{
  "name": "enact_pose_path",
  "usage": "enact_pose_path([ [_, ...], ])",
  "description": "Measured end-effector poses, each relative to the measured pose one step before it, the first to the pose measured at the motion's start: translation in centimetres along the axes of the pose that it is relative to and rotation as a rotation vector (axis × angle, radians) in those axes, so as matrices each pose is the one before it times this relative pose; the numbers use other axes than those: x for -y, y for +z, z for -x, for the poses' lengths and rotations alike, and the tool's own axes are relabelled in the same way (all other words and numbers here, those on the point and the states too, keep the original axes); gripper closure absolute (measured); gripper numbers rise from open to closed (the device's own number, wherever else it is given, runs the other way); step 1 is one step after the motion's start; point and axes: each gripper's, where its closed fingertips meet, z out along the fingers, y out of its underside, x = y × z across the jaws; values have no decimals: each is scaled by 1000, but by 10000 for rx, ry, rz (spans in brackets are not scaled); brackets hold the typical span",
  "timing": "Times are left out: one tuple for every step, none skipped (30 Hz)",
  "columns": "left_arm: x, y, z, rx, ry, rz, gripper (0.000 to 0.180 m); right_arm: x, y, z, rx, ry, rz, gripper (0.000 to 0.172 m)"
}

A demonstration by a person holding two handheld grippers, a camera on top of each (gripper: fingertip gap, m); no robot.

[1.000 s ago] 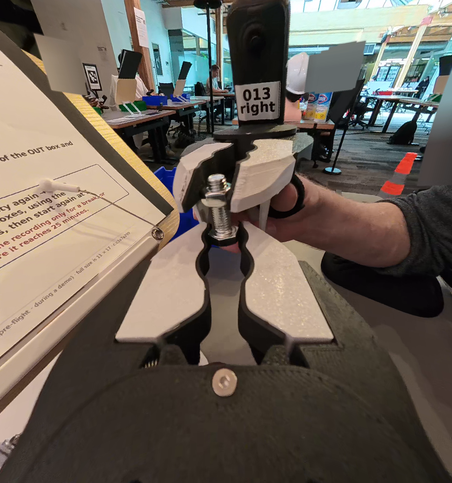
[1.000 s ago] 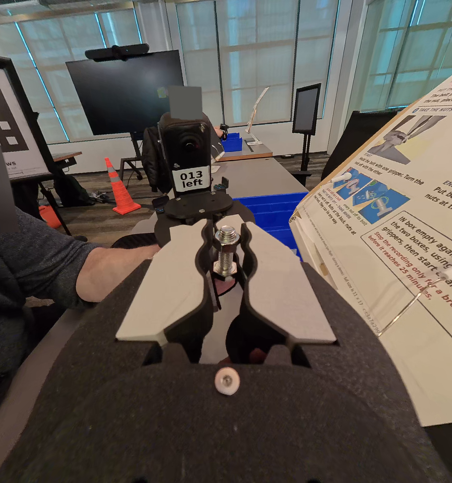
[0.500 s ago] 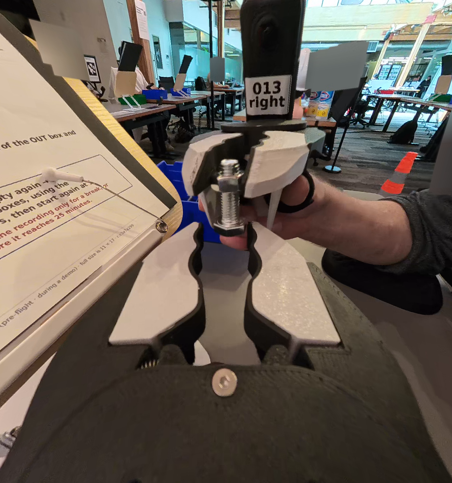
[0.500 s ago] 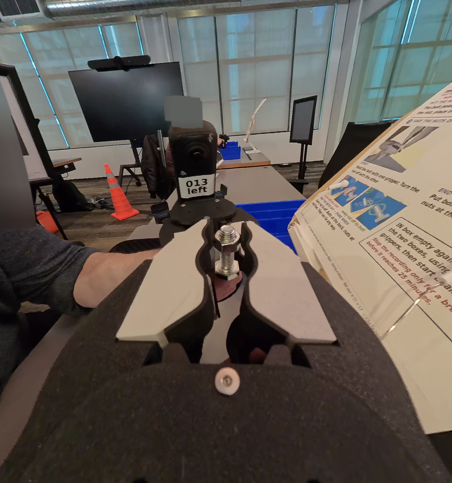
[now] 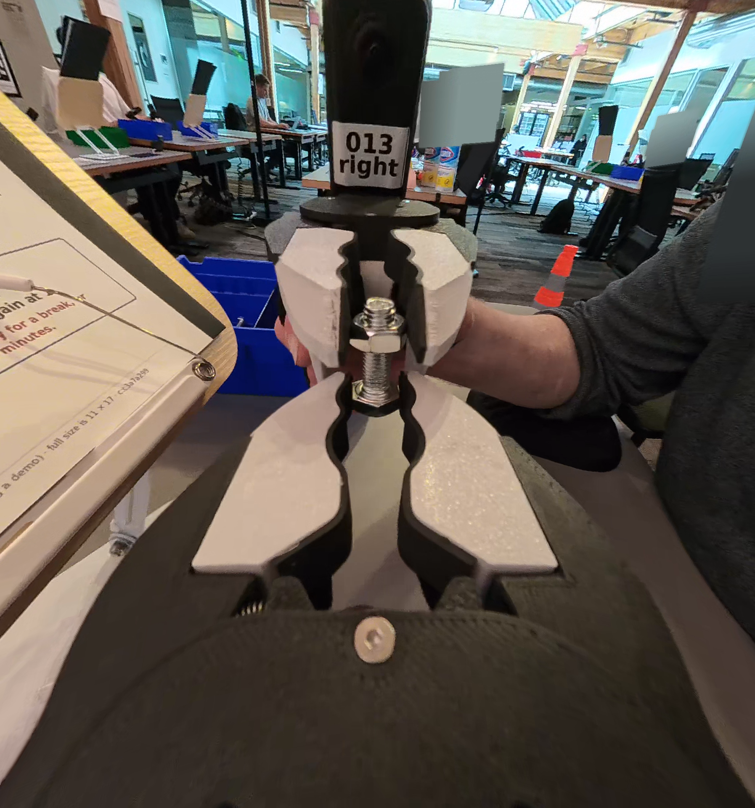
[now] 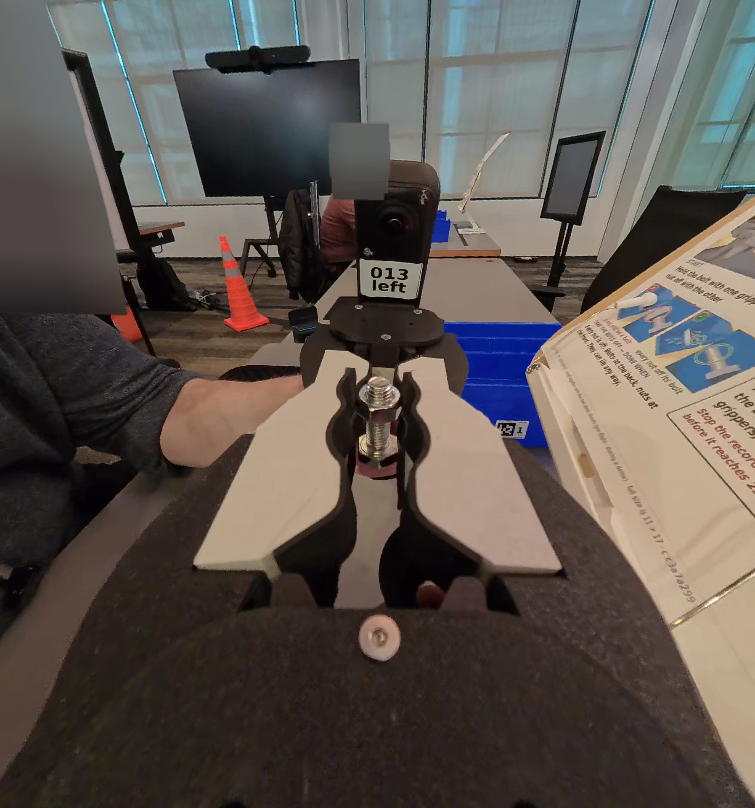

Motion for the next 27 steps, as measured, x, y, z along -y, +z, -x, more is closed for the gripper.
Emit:
enact_pose_path([
  [-112,87,-58,-60,-10,28,162,-169,76,151,123,-19,61,152],
  [-84,142,-150,-92,8,-11,162,-72,58,183,169,58,-27,152],
  [75,-9,6,-45,-73,-136,162,43,-52,-18,63,123,-98,152],
  [-23,-7,-28,-123,-158,-51,162,-13,-69,-51,56,102,-60,152],
  [-114,9,-24,-98,-77,10,162,-99,-11,-20,62,77,6,152],
  [-68,-33,80,52,62,9,162,-46,6,-77,-25,3,-32,152],
  [22,-15,235,269,255,-57,162,16,8,-133,-69,19,-63,152],
  [-32,84,108,125,83,-8,162,-16,15,-80,-18,90,-5,152],
  [-87,70,17,-28,-101,44,162,-61,-14,-65,-24,49,43,152],
  [23,-22,132,52,-40,-71,162,15,-70,-128,-94,-20,27,152],
  [37,-75,223,109,-27,-109,162,122,-108,-197,-165,-29,6,150],
  [-81,-84,232,110,-32,-13,162,187,-150,-243,-202,-5,-5,139],
  [-47,-102,457,322,72,-1,162,146,-205,-258,-201,-25,58,130],
  [55,-97,334,257,81,-45,162,42,-239,-295,-237,-135,119,131],
  [87,-44,6,39,37,-20,163,-47,-194,-316,-289,-191,148,131],
  [66,5,-11,38,47,-1,163,-11,-99,-142,-159,-123,98,130],
  [-54,47,45,76,55,82,163,74,-21,1,-39,-26,3,129],
  [-127,83,-17,45,84,111,163,8,58,-38,-59,-9,3,129],
  [-122,122,-119,-29,42,97,163,-155,133,-109,-108,-33,70,130],
  [-33,109,-78,10,39,32,163,-333,184,-117,-103,-27,167,129],
  [6,88,-104,-9,27,16,163,-240,145,-70,-43,-24,95,129],
  [-48,43,-28,4,1,42,162,-36,28,5,28,-9,-49,129],
  [16,-29,52,56,18,-1,162,-21,-65,11,66,21,-42,130],
  [6,-67,29,15,-6,5,162,-57,-128,-109,7,24,16,131],
  [-67,-46,-43,-70,-73,63,162,-6,-191,-139,-21,1,4,129],
  [3,-60,60,26,-12,18,162,21,-206,-84,21,0,-18,129],
  [90,-74,23,6,-19,-48,162,58,-207,-8,71,-8,-39,130],
])
